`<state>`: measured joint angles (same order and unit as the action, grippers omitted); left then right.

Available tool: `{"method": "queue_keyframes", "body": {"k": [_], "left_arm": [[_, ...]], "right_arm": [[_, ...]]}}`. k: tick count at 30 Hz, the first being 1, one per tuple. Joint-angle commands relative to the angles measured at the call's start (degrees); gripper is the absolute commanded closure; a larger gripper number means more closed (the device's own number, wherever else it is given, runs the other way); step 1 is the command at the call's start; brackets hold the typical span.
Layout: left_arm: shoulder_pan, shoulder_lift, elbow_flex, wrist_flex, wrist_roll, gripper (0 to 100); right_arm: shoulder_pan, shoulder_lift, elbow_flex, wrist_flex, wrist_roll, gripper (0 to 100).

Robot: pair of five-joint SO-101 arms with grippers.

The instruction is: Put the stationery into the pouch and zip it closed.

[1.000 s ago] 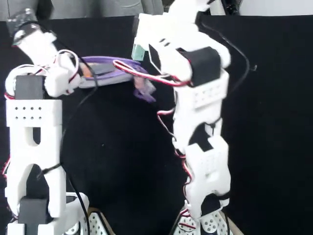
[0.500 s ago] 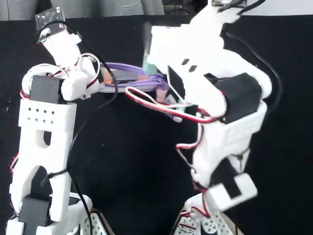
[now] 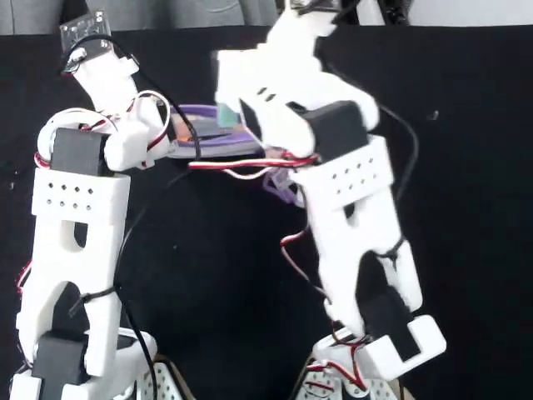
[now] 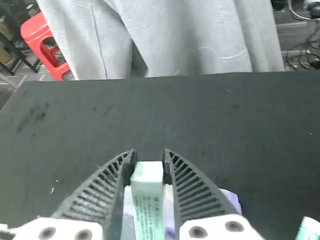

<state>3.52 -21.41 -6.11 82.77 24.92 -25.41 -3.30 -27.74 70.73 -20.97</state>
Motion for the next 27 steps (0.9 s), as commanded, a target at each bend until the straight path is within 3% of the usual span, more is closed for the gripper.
{"method": "queue_keyframes", "body": {"k": [1,11,20,27], "left_arm": [[0.40,-0.53,-1.36,-1.32,-0.53,97],[-1.71,-0.97,-1.45,-1.41,-0.53,97],[-2.07,-1.05,-1.45,-1.23,-0.53,97],[-2.07,-1.05,-1.54,-1.23,-0.53,97]], "right_arm": [[-1.32,-2.59,2.15,-5.80,0.62,98.8],[-1.67,-9.71,18.51,-14.59,0.97,98.8],[-2.55,-36.62,59.47,-53.19,2.02,98.8],[-6.51,-45.76,83.82,-82.90,18.73,98.8]]}}
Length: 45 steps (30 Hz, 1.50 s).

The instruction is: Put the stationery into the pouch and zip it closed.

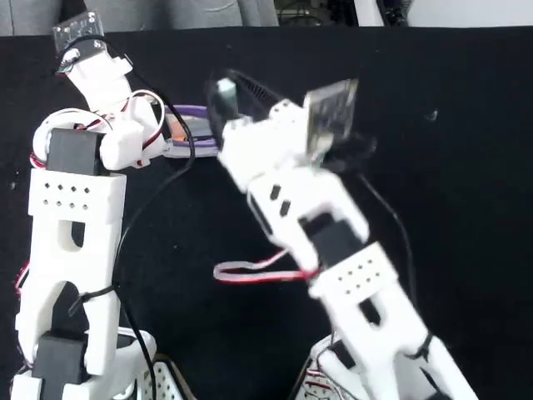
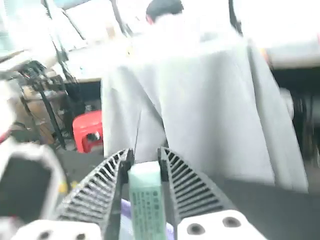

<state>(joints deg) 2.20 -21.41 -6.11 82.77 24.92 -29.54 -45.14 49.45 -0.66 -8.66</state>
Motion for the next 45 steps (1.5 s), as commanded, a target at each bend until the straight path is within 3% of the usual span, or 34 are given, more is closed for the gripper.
{"method": "queue_keyframes", "body": {"k": [1,6,21,29,39,45], "left_arm": [[-0.75,-1.05,-1.45,-1.23,-0.53,97],[-0.75,-0.70,-1.63,-1.41,-0.53,97],[-4.09,-0.53,-1.98,-1.67,-0.44,97],[-4.09,-0.53,-1.98,-1.67,-0.44,97],[-4.18,-0.53,-1.98,-1.67,-0.44,97],[-3.82,-0.53,-1.98,-1.67,-0.44,97]], "right_arm": [[-2.99,-4.35,8.84,-13.98,8.70,98.8],[-3.52,-4.26,15.69,-19.08,17.85,98.8],[-3.43,-11.74,29.58,-23.38,18.55,98.8],[-3.52,-16.75,39.60,-23.65,26.29,98.8],[-10.46,-27.56,46.73,-23.12,26.37,98.8],[-13.80,-29.58,47.43,-19.96,33.93,98.8]]}}
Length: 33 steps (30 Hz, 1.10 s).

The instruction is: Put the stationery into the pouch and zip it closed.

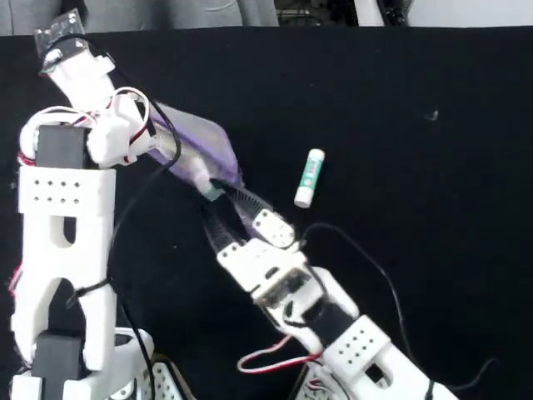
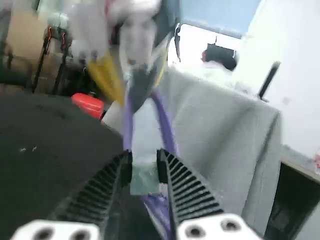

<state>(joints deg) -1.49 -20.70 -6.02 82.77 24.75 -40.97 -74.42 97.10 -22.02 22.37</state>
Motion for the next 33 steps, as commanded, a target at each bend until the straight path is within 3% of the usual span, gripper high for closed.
{"method": "queue_keyframes", "body": {"k": [1,7,14,23,28,33], "left_arm": [[-0.04,-1.23,-2.07,-1.58,-0.26,97],[0.04,-1.76,-2.07,-1.41,-0.26,97],[5.49,-1.76,-1.54,-1.23,-0.35,97],[5.76,-1.76,-1.54,-1.14,-0.44,97],[5.41,-1.41,-1.54,-1.41,-1.49,97],[1.98,-1.23,-1.80,-1.58,-2.11,97]], "right_arm": [[-2.46,-0.31,-0.57,1.58,3.08,98.8],[0.88,-0.22,-5.23,5.45,-0.53,98.8],[2.55,-0.13,-10.68,10.99,-2.73,98.2],[2.64,4.26,-16.22,17.23,-2.37,74.3],[3.87,12.53,-23.08,22.24,-2.37,73.3],[9.58,13.41,-33.80,36.04,-5.01,73.3]]}}
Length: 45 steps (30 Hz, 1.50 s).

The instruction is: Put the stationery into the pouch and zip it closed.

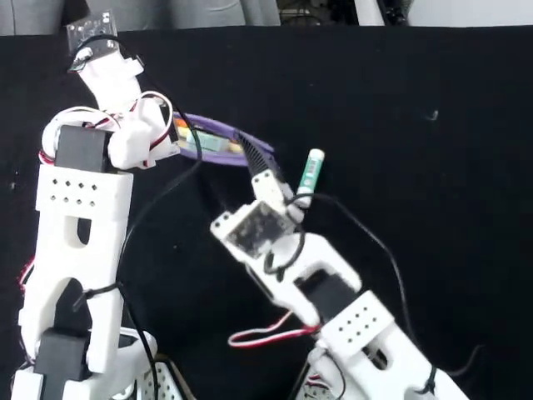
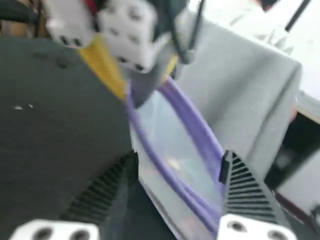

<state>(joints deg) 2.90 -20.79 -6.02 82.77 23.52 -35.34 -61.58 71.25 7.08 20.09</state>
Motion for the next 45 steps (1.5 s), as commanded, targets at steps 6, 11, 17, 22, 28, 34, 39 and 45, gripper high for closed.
{"method": "queue_keyframes", "body": {"k": [6,11,17,22,28,34,39,45], "left_arm": [[-7.78,-1.14,-1.80,-2.55,-1.05,97],[-10.68,-1.05,-1.45,-4.40,-1.05,97],[-13.32,-1.05,-1.45,-4.75,-1.14,97],[-13.32,-1.05,-1.45,-5.54,-1.14,97],[-13.32,-1.05,-1.19,-5.45,-1.14,97],[-12.97,-1.05,1.98,-8.35,-1.14,97],[-12.97,-1.05,1.98,-8.26,-1.14,97],[-12.88,-1.14,1.98,-8.18,-1.14,97]], "right_arm": [[10.73,1.01,-19.91,24.26,-18.29,73.3],[16.88,1.27,-21.49,31.12,-24.97,73.4],[26.29,10.86,-20.88,31.30,-30.86,73.4],[26.73,28.70,-24.92,31.91,-31.82,73.4],[29.01,47.87,-34.07,32.09,-36.92,73.4],[31.65,61.32,-42.68,33.49,-37.01,73.4],[31.65,70.46,-52.18,36.66,-37.71,73.4],[31.65,80.22,-60.88,36.92,-39.30,73.4]]}}
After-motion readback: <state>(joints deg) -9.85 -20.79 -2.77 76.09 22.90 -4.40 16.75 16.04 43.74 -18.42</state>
